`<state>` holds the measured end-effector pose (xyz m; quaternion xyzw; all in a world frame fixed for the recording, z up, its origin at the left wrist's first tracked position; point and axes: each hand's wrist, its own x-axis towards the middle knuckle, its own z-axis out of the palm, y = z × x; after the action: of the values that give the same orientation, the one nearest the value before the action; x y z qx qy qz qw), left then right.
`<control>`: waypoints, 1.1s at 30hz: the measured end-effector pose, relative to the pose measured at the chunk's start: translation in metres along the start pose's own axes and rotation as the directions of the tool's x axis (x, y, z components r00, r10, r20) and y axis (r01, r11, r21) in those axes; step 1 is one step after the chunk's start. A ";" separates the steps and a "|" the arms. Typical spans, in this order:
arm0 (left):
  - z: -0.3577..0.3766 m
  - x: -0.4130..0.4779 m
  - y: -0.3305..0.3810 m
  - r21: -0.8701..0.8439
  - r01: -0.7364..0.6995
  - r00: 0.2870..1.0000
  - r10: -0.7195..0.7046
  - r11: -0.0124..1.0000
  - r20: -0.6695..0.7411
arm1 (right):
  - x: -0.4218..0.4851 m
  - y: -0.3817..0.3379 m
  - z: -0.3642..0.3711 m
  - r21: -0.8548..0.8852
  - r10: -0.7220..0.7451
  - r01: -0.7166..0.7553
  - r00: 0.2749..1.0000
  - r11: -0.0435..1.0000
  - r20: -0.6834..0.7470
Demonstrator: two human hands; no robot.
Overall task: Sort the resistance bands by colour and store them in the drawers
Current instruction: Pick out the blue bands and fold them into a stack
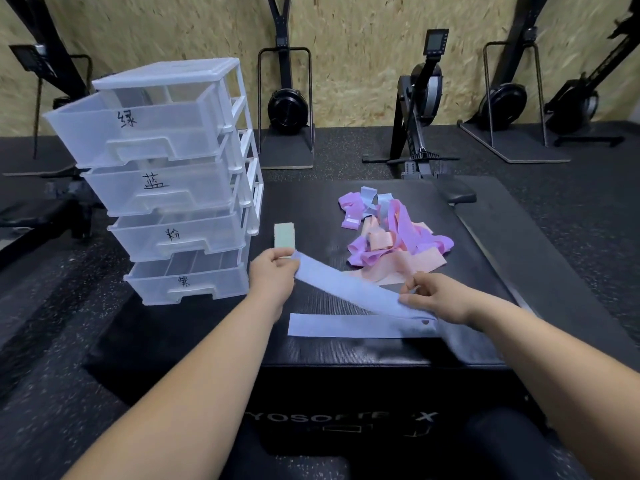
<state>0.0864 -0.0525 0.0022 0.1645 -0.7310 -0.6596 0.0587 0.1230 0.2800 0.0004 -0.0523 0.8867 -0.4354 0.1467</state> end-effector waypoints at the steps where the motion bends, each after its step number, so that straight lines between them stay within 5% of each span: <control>1: -0.004 -0.002 -0.010 0.040 0.009 1.000 -0.009 0.999 0.021 | -0.003 0.006 -0.002 0.008 0.018 -0.018 1.000 1.000 -0.006; 9: -0.030 -0.018 -0.052 0.318 -0.096 0.985 0.044 0.943 0.168 | -0.012 0.032 -0.006 0.035 0.079 -0.079 0.997 0.996 -0.018; 15: -0.041 -0.018 -0.062 0.448 -0.151 0.978 0.066 0.881 0.200 | -0.008 0.042 0.000 -0.191 0.026 -0.087 0.952 0.978 -0.305; 20: -0.041 -0.021 -0.068 0.569 -0.217 0.969 0.107 0.793 0.221 | -0.006 0.045 0.015 -0.261 -0.055 -0.056 0.915 0.964 -0.401; 26: -0.039 -0.025 -0.087 0.706 -0.323 0.946 0.189 0.631 0.264 | -0.010 0.067 0.036 -0.518 -0.196 -0.049 0.892 0.854 -0.407; 33: -0.050 -0.012 -0.087 0.607 -0.508 0.857 0.286 0.611 0.428 | -0.018 0.073 0.024 -0.533 -0.272 0.080 0.917 0.842 -0.293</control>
<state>0.1272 -0.1024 -0.0759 -0.0921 -0.9433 -0.3175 0.0309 0.1502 0.3107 -0.0675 -0.0919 0.9726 -0.1989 -0.0772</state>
